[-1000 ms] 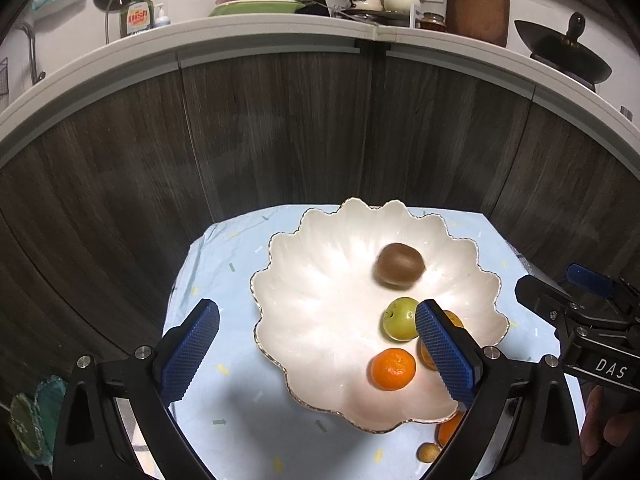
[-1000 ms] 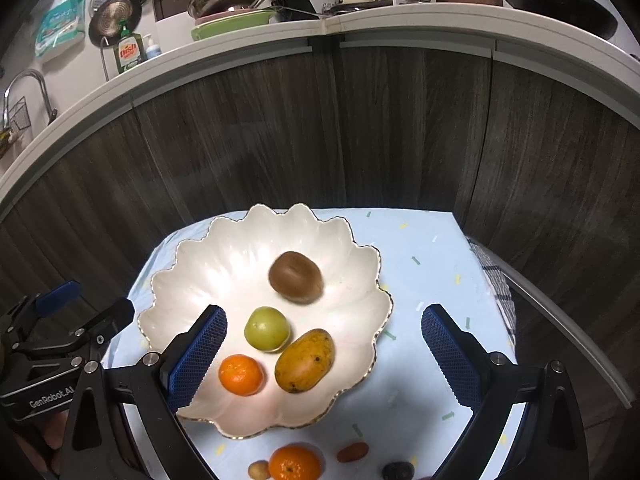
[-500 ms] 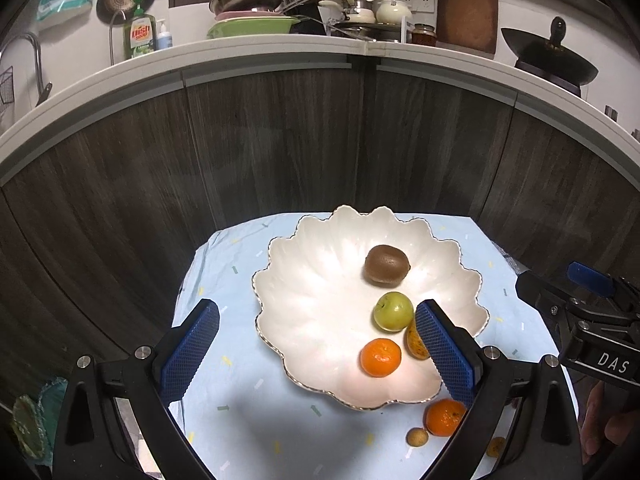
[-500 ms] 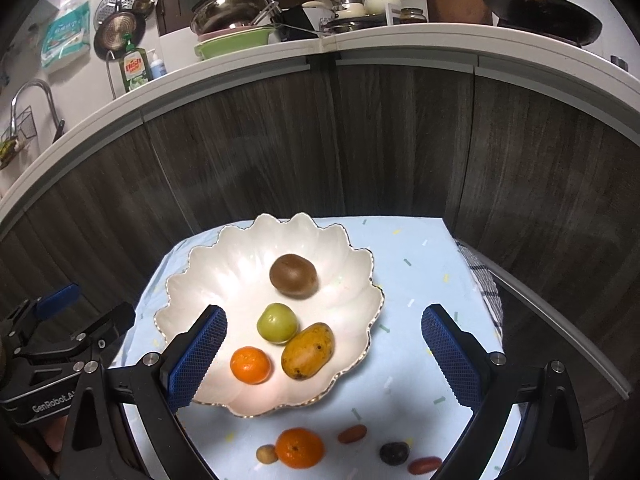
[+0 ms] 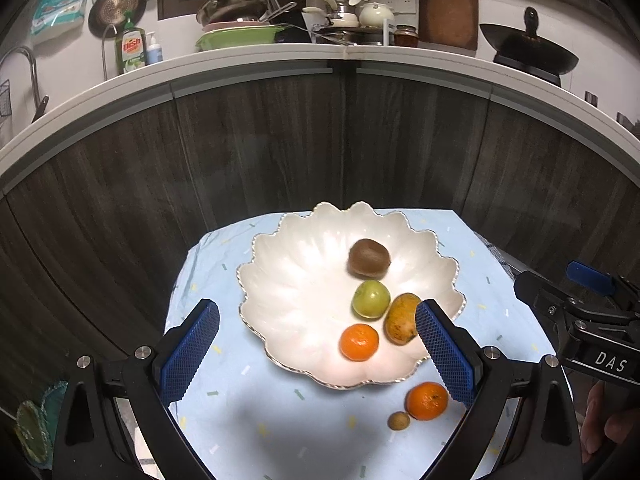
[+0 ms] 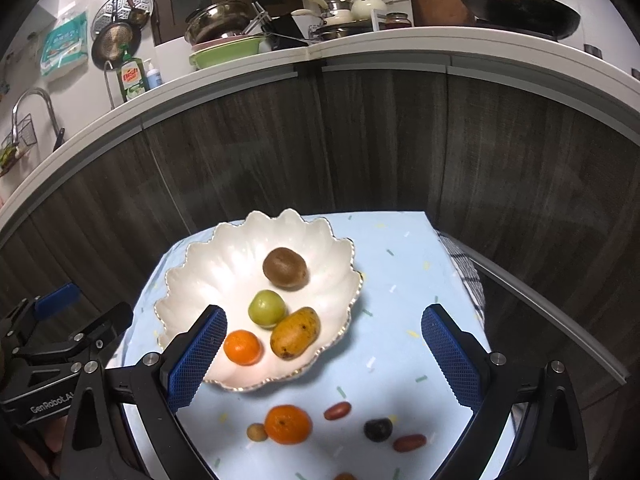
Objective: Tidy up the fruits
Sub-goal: 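Withdraw both open grippers from the bowl toward the fruits on the cloth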
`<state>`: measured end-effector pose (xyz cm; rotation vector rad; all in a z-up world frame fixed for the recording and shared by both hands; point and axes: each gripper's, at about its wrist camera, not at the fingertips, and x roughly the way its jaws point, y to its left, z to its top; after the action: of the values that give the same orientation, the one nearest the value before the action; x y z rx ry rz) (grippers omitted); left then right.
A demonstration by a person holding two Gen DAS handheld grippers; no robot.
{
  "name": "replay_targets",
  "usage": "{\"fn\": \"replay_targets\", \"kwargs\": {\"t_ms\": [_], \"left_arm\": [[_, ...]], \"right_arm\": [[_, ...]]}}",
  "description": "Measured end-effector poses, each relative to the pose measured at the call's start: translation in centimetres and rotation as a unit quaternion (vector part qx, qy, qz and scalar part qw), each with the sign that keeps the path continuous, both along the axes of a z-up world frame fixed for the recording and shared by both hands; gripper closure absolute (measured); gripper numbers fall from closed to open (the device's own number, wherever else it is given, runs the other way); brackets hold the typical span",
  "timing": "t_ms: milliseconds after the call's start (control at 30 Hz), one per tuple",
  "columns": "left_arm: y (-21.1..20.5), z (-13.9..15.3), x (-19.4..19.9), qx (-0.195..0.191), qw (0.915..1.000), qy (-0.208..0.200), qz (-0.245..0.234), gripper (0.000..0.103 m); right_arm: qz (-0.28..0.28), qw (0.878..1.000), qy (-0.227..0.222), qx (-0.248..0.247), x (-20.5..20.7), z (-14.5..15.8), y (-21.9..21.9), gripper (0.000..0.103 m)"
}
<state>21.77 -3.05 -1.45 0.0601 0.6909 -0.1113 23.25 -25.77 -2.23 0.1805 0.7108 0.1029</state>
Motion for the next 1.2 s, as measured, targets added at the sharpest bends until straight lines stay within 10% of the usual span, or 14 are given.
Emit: {"fn": "replay_targets", "kwargs": {"t_ms": [1200], "left_arm": [[-5.0,-5.3,-4.4,0.015,0.9969,0.031,-0.071,0.003]], "right_arm": [[-0.037,0.999,0.028,-0.013,-5.6,-5.2,-3.9,0.004]]}}
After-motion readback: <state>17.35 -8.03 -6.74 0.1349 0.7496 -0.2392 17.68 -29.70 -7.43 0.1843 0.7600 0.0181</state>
